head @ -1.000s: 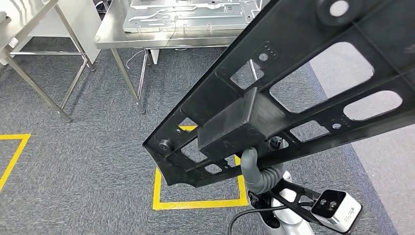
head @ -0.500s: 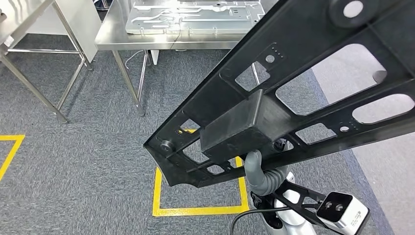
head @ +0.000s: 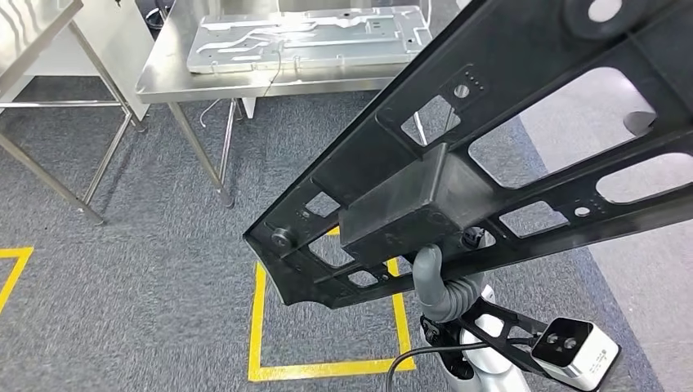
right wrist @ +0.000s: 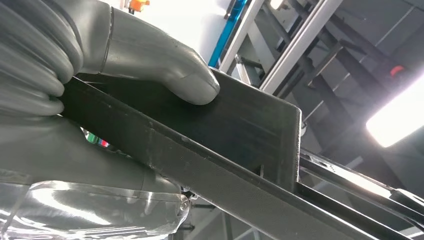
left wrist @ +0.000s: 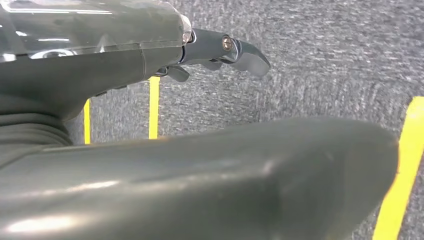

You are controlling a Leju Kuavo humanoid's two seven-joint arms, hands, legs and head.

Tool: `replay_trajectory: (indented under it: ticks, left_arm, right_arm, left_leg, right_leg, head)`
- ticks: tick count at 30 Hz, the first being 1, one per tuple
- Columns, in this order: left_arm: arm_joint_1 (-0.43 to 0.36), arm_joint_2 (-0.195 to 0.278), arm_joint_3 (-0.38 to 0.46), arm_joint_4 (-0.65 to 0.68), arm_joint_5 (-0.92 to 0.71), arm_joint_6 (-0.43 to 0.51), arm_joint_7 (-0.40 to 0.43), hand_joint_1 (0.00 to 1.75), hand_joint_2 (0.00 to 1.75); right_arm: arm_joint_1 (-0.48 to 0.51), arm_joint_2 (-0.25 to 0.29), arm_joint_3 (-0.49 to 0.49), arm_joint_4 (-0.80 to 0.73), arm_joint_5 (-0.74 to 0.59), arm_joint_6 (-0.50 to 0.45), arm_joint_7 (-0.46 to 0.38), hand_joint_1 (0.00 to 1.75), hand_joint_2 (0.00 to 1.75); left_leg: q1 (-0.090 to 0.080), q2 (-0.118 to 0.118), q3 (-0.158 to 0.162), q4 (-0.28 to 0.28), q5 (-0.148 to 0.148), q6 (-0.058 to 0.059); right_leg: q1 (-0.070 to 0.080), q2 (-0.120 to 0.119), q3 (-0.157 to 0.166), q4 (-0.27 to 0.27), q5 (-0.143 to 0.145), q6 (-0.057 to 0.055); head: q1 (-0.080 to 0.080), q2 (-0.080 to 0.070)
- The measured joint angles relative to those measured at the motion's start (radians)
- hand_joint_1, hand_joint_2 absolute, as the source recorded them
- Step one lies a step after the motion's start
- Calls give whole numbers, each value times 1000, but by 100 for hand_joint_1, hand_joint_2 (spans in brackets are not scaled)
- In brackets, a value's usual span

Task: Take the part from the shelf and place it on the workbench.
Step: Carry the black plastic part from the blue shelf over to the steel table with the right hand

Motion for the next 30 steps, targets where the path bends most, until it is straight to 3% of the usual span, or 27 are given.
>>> replay_trajectory:
  ticks: [1,3,6,8,9,11,12,13,14,15,17,18,23,25,27,28,29,30]
  left_arm:
    - [1,1,0,0,0,0,0,0,0]
    - [0,2,0,0,0,1,0,0,0]
    - [-1,3,1,0,-1,1,-1,0,0]
    - [-1,2,1,0,-2,0,-2,0,0]
    - [-2,1,1,0,-3,-2,-3,0,0]
    - [-3,2,2,0,-4,-5,-4,0,0]
    - [-3,2,2,0,-5,-8,-4,0,0]
    - [-2,2,2,0,-7,-10,-4,0,0]
    - [-2,2,3,0,-8,-11,-5,0,0]
    - [-2,2,3,0,-9,-13,-6,0,0]
    - [-2,2,4,0,-10,-14,-7,0,0]
    - [-3,2,4,0,-10,-14,-7,0,0]
    - [-6,2,5,0,-12,-15,-9,0,0]
    - [-7,2,6,0,-13,-15,-9,0,0]
    - [-5,2,6,0,-13,-14,-9,0,0]
    - [-4,3,7,0,-13,-14,-9,0,0]
    - [-2,3,7,0,-13,-14,-9,0,0]
    - [-1,3,7,0,-13,-14,-9,0,0]
  right_arm:
    - [0,0,0,1,0,-2,0,175,175]
    - [1,0,-3,5,0,-10,0,175,175]
    - [2,0,-6,14,5,-26,1,175,175]
    - [1,0,-7,17,13,-37,1,175,175]
    - [1,0,-7,18,19,-43,0,175,175]
    - [2,-1,-7,22,31,-52,0,175,175]
    - [3,-1,-7,25,35,-56,0,175,175]
    - [4,-2,-7,29,38,-59,0,175,175]
    - [5,-3,-7,32,39,-60,0,175,175]
    - [5,-3,-7,34,40,-61,0,175,175]
    - [5,-4,-7,36,40,-62,0,175,175]
    - [5,-4,-7,36,41,-62,0,175,175]
    - [6,-5,-7,37,45,-71,0,175,175]
    - [5,-5,-7,38,46,-75,0,175,175]
    - [6,-5,-7,41,46,-76,0,175,175]
    - [6,-5,-7,43,46,-77,0,175,175]
    - [7,-5,-7,45,47,-77,0,175,175]
    - [7,-5,-7,46,48,-78,0,175,175]
  left_leg:
    - [-2,0,19,-66,49,6]
    - [-8,-1,45,-160,92,16]
    - [-8,-2,53,-181,101,31]
    - [-1,-2,61,-191,107,39]
    - [1,-1,64,-195,107,41]
    - [1,-1,66,-196,104,45]
    - [1,-1,67,-195,101,45]
    - [1,-1,70,-195,98,45]
    - [1,-2,74,-195,94,43]
    - [2,-2,81,-194,90,41]
    - [1,-3,92,-192,79,32]
    - [-1,-4,95,-192,74,26]
    - [2,0,96,-170,45,-4]
    - [4,-1,47,-67,-2,-10]
    - [4,-1,-32,68,-46,-12]
    - [4,-1,-58,100,-43,-11]
    - [3,-1,-64,92,-19,-8]
    - [2,-1,-51,45,22,-3]
  right_leg:
    - [1,1,9,0,-6,2]
    - [4,2,16,2,-15,9]
    - [6,2,16,2,-25,25]
    - [6,0,5,33,-48,37]
    - [4,-1,-17,79,-73,43]
    - [-4,-2,-93,215,-127,52]
    - [-8,-2,-127,269,-139,56]
    - [-11,-3,-146,290,-130,59]
    - [-15,-5,-143,269,-102,61]
    - [-18,-6,-121,212,-60,62]
    - [-19,-11,-61,73,5,60]
    - [-18,-12,-42,30,17,56]
    - [-14,-8,-18,0,5,22]
    - [-13,-9,-5,-4,-1,10]
    - [-9,-9,5,-4,-11,4]
    - [-6,-7,12,-4,-16,3]
    - [-4,-6,19,-4,-22,2]
    - [-1,-4,29,-4,-29,3]
  head:
    - [0,0]
    - [0,0]
    - [0,0]
    - [0,0]
    - [0,0]
    - [0,0]
    - [0,0]
    - [0,0]
    - [0,0]
    - [0,0]
    - [0,0]
    - [0,0]
    - [0,0]
    - [0,0]
    - [0,0]
    - [0,0]
    - [0,0]
    - [0,0]
